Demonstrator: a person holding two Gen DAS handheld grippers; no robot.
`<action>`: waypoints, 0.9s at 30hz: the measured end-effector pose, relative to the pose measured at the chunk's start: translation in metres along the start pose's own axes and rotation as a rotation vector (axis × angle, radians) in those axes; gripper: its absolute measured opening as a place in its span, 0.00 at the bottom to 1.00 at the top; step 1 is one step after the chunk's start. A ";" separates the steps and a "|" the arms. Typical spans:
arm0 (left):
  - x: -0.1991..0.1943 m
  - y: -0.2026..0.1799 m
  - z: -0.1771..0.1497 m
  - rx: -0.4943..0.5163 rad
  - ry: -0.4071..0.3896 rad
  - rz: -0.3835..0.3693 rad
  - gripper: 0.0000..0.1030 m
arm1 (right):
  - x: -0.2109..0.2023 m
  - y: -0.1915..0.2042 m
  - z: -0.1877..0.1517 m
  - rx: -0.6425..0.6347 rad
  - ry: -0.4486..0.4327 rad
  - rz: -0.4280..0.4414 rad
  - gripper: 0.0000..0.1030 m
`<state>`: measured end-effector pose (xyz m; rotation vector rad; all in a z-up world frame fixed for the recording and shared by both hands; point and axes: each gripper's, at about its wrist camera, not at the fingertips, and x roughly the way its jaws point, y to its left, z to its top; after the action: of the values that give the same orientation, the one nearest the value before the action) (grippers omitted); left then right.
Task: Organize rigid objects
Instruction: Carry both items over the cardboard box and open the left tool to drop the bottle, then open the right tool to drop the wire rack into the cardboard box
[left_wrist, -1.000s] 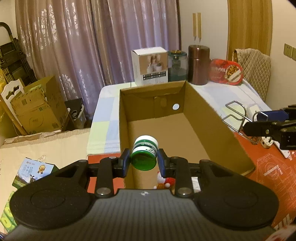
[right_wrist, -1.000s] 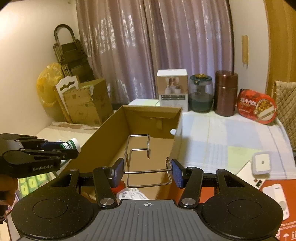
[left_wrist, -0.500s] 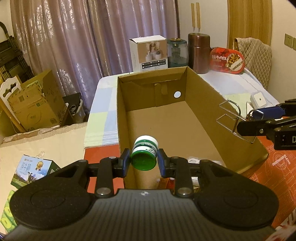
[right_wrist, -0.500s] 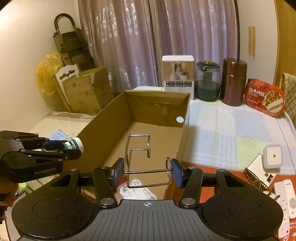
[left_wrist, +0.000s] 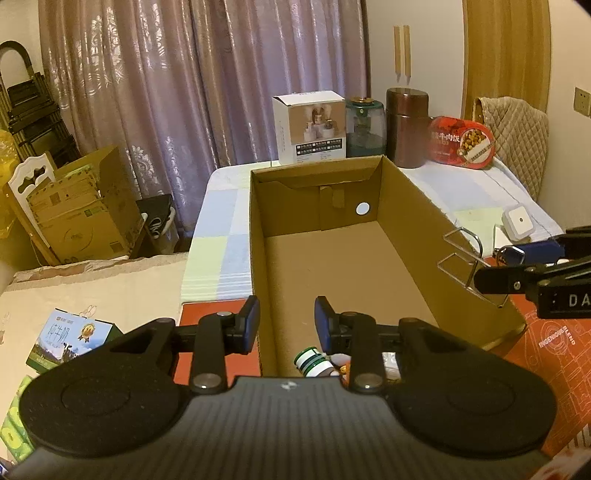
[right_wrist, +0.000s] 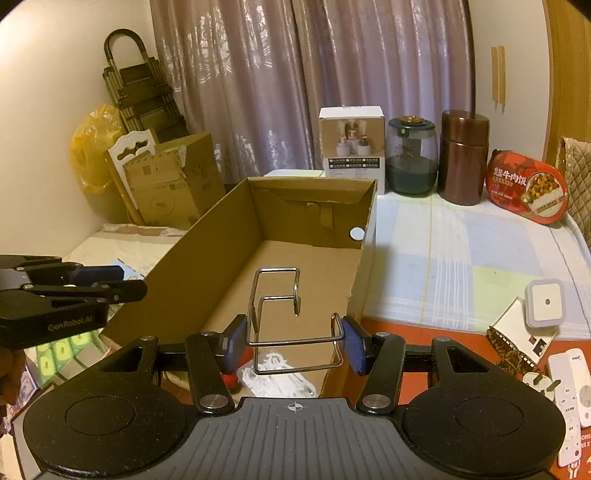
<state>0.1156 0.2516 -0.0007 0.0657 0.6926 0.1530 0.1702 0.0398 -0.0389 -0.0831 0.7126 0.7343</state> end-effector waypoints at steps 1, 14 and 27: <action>-0.001 0.000 0.000 0.000 0.001 0.000 0.26 | 0.000 0.000 -0.001 0.001 0.001 0.000 0.49; -0.004 -0.002 -0.002 -0.019 0.001 -0.011 0.26 | 0.003 0.000 -0.004 0.009 0.013 0.002 0.49; -0.010 -0.007 -0.003 -0.039 -0.011 -0.015 0.31 | -0.011 -0.011 -0.003 0.073 -0.050 0.038 0.63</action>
<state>0.1065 0.2431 0.0024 0.0239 0.6784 0.1512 0.1701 0.0243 -0.0359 0.0148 0.6941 0.7436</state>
